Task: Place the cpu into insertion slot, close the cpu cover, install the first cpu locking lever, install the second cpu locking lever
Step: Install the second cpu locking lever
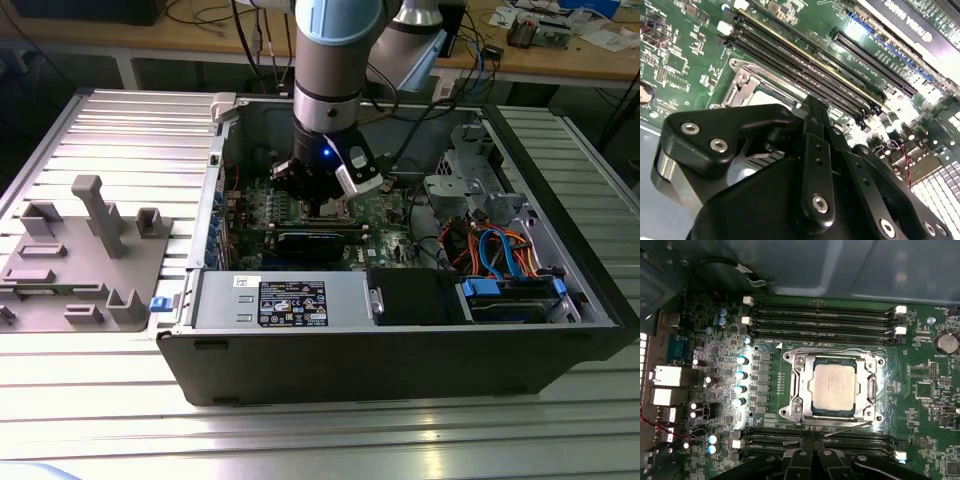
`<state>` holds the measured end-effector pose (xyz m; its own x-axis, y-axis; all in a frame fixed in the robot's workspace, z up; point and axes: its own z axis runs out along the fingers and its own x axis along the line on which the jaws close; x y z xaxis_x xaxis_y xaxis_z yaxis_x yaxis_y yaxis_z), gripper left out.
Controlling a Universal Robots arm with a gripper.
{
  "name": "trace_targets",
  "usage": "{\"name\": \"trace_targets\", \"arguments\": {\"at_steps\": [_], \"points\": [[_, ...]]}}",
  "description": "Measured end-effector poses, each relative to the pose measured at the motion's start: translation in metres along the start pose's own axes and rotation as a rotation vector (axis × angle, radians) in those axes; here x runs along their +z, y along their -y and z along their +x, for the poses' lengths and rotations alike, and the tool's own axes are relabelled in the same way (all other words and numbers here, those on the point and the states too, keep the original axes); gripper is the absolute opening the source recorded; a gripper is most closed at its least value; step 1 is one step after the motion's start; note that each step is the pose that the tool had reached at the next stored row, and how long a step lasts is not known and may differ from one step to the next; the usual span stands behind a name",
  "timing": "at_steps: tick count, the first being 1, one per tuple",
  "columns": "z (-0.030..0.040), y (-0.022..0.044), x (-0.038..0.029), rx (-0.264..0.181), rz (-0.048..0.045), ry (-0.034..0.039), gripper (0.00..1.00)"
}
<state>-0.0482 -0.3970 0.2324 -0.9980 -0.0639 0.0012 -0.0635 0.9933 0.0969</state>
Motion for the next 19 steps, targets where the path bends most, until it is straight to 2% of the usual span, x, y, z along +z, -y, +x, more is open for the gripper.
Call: {"name": "trace_targets", "arguments": {"at_steps": [2, 4, 6, 7, 9, 12, 19], "points": [[0.0008, 0.0028, 0.0012, 0.0, -0.0078, 0.0006, 0.11], [0.0023, 0.0052, 0.0019, 0.0, -0.022, 0.0014, 0.11], [0.0066, 0.0095, 0.0023, 0.0, -0.0576, 0.0036, 0.11], [0.0074, 0.0103, 0.0026, 0.0, -0.0695, 0.0044, 0.11], [0.0078, 0.0116, 0.0041, 0.0, -0.0823, 0.0052, 0.11], [0.0082, 0.0159, 0.0068, 0.0, -0.0868, 0.0054, 0.11], [0.0117, 0.0171, 0.0135, 0.0, -0.0907, 0.0038, 0.11]]}}
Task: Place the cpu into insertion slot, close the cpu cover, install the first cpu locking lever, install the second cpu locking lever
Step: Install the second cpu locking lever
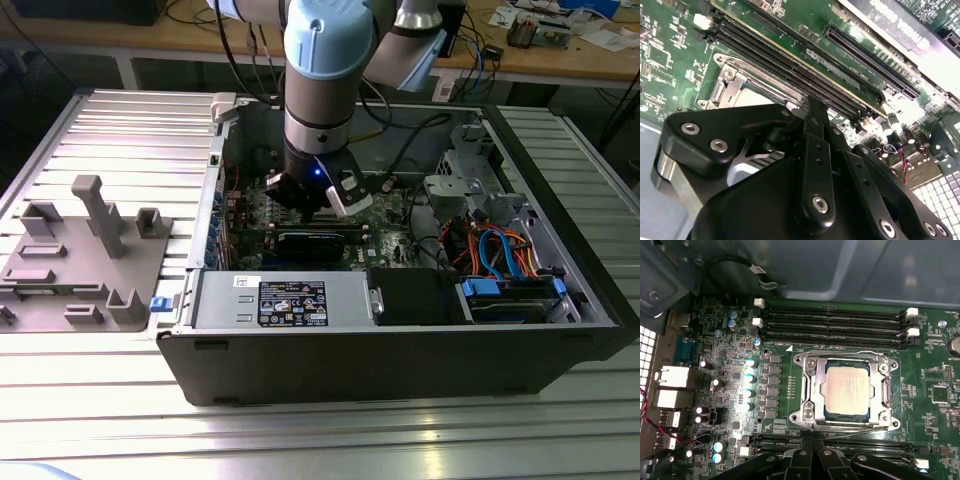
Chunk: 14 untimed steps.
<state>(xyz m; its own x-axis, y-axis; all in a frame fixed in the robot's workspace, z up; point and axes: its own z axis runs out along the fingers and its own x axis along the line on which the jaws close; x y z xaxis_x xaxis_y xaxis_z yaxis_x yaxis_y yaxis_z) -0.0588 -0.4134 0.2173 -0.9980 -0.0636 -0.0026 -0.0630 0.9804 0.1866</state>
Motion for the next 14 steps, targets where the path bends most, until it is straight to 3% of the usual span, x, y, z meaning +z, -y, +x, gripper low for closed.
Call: {"name": "trace_targets", "arguments": {"at_steps": [7, 14], "points": [[0.0031, 0.0, 0.0009, 0.0, -0.0042, 0.0002, 0.11], [0.0075, 0.0016, 0.0101, 0.0, -0.009, -0.0004, 0.11]]}}
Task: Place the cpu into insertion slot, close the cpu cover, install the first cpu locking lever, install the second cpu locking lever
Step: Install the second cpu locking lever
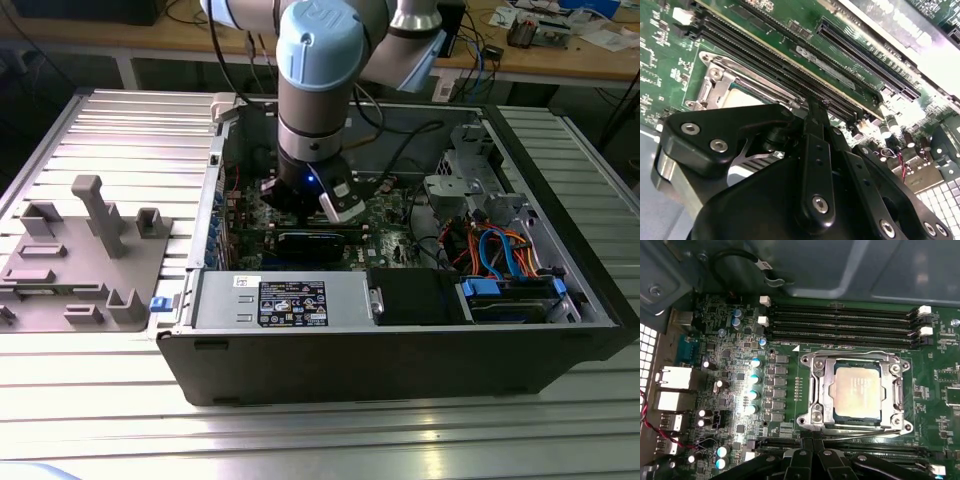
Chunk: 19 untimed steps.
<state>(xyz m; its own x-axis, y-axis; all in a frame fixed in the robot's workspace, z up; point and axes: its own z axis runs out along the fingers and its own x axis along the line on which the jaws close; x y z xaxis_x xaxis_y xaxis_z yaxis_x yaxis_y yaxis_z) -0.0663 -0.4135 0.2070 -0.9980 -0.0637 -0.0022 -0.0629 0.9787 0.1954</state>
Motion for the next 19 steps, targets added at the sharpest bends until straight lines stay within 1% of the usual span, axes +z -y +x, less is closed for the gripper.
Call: {"name": "trace_targets", "arguments": {"at_steps": [2, 3, 6, 9, 10, 11, 12, 19], "points": [[0.0031, 0.0001, 0.0016, 0.0, -0.0027, 0.0001, 0.11], [0.0049, 0.0, 0.0026, 0.0, -0.0056, 0.0004, 0.11], [0.0053, -0.0007, 0.005, 0.0, -0.0155, 0.0006, 0.11], [0.0053, -0.0017, 0.0073, 0.0, -0.0318, 0.0022, 0.11], [0.0053, -0.003, 0.0107, 0.0, -0.0444, 0.0028, 0.11], [0.0054, -0.0038, 0.0051, 0.0, -0.0443, 0.0028, 0.11], [0.0053, -0.0065, -0.0087, 0.0, -0.0443, 0.0028, 0.11], [0.0053, -0.0065, -0.0088, 0.0, -0.0443, 0.0028, 0.11]]}}
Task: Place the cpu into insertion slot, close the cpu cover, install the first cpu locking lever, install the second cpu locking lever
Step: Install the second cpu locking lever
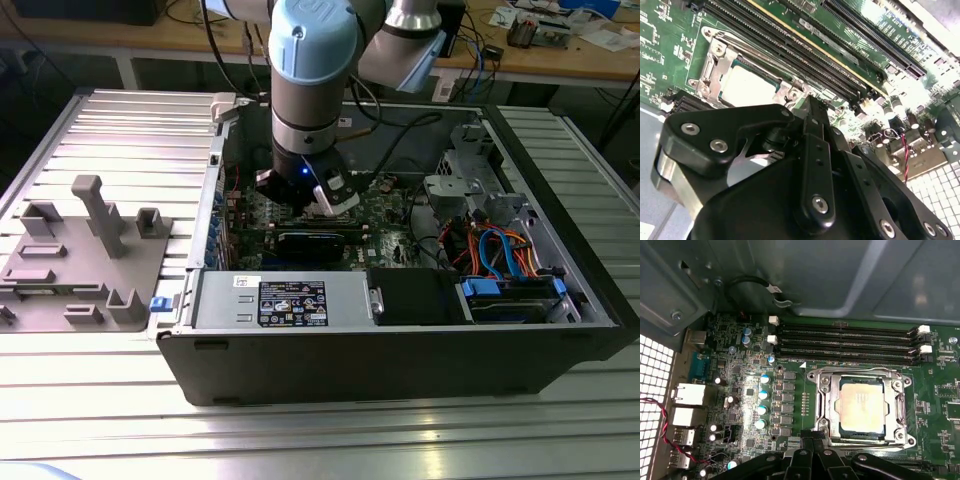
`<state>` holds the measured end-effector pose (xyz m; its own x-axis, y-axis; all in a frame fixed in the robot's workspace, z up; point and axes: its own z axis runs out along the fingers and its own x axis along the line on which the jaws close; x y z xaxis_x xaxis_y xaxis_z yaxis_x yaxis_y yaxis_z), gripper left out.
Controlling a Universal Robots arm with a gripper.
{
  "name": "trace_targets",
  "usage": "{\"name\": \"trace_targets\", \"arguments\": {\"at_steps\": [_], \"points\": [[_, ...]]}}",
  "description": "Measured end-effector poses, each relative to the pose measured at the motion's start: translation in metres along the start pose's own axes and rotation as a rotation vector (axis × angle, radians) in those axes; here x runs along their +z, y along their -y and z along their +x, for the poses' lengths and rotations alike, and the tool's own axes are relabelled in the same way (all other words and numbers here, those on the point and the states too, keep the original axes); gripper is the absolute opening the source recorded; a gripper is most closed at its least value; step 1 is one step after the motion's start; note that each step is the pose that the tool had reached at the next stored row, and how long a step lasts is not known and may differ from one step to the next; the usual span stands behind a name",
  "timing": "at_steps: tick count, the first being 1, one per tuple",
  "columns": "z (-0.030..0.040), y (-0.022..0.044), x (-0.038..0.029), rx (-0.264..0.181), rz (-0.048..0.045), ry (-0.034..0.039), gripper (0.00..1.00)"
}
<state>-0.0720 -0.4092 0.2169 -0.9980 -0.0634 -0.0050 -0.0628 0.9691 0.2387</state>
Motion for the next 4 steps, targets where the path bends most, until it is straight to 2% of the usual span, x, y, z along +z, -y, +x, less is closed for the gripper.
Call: {"name": "trace_targets", "arguments": {"at_steps": [4], "points": [[0.0, 0.0, -0.0001, 0.0, 0.0, 0.0, 0.11]]}}
